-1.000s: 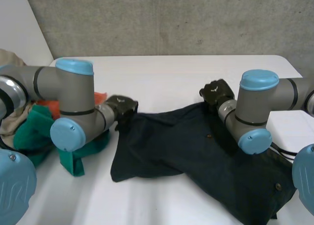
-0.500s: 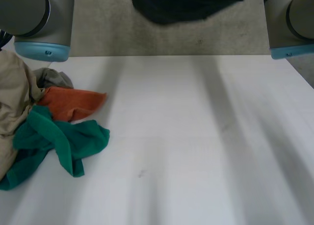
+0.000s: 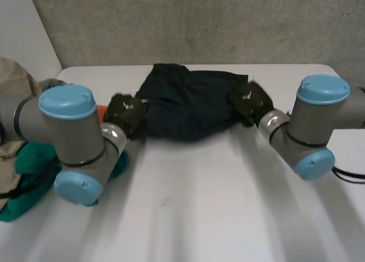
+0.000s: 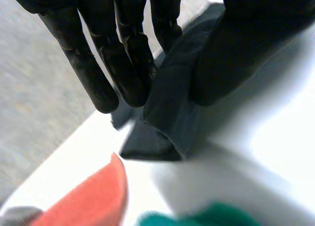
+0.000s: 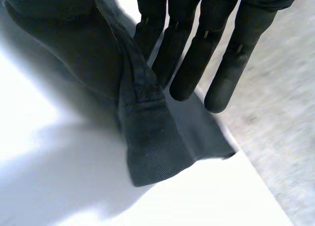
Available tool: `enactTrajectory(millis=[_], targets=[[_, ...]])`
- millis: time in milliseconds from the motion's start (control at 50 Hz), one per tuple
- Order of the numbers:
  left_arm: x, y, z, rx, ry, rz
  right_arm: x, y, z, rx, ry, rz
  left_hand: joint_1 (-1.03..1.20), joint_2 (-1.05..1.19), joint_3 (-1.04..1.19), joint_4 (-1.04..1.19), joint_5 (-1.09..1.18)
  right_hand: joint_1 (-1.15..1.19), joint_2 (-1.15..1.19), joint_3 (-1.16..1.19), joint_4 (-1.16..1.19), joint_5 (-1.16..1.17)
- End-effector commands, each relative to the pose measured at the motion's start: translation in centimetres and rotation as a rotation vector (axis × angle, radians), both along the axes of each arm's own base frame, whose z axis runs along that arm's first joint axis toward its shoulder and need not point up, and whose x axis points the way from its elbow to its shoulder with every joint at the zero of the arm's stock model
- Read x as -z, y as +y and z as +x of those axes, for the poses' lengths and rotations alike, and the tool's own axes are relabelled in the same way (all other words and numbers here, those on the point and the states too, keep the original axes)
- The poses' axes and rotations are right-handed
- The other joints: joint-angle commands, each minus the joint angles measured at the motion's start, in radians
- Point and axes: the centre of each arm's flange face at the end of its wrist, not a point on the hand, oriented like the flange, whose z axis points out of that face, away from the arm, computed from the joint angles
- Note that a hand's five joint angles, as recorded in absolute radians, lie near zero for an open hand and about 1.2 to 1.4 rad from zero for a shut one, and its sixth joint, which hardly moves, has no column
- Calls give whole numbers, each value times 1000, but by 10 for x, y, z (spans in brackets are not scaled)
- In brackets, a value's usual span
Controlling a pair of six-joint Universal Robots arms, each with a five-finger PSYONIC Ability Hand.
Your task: Fold the laundry.
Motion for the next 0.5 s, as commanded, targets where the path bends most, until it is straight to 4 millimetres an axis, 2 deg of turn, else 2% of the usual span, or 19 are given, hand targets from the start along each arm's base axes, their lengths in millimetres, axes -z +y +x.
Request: enactTrajectory(millis=[20, 120, 200, 220, 280, 300, 340, 360, 420, 500], targets=[[-6, 41, 10, 33, -79, 97, 2, 39, -17, -32, 201, 156, 232, 198, 202, 197, 248, 282, 223, 212, 200, 244], [-10, 66, 20, 70, -180, 130, -8, 64, -34, -41, 321, 228, 232, 198, 202, 197, 248, 282, 223, 212, 200, 244], [-3, 109, 35, 152, -368, 254, -16, 91, -56, -15, 435, 330, 232, 198, 202, 197, 248, 282, 223, 212, 200, 244], [0, 131, 43, 194, -453, 333, -17, 109, -68, -15, 496, 413, 232, 198, 202, 197, 248, 282, 223, 212, 200, 244], [-1, 164, 57, 248, -562, 462, -16, 136, -86, -47, 579, 524, 232, 198, 202, 197, 248, 282, 223, 212, 200, 244], [-4, 183, 64, 278, -613, 537, -16, 153, -96, -97, 634, 573, 232, 198, 202, 197, 248, 282, 223, 212, 200, 244], [-8, 196, 69, 298, -643, 588, -16, 163, -103, -156, 678, 585, 232, 198, 202, 197, 248, 282, 223, 212, 200, 244], [-11, 198, 68, 302, -638, 587, -17, 166, -105, -181, 687, 580, 232, 198, 202, 197, 248, 282, 223, 212, 200, 244], [-19, 186, 56, 283, -555, 515, -16, 165, -107, -230, 684, 566, 232, 198, 202, 197, 248, 282, 223, 212, 200, 244], [-26, 154, 36, 238, -453, 395, -19, 144, -101, -179, 578, 540, 232, 198, 202, 197, 248, 282, 223, 212, 200, 244]])
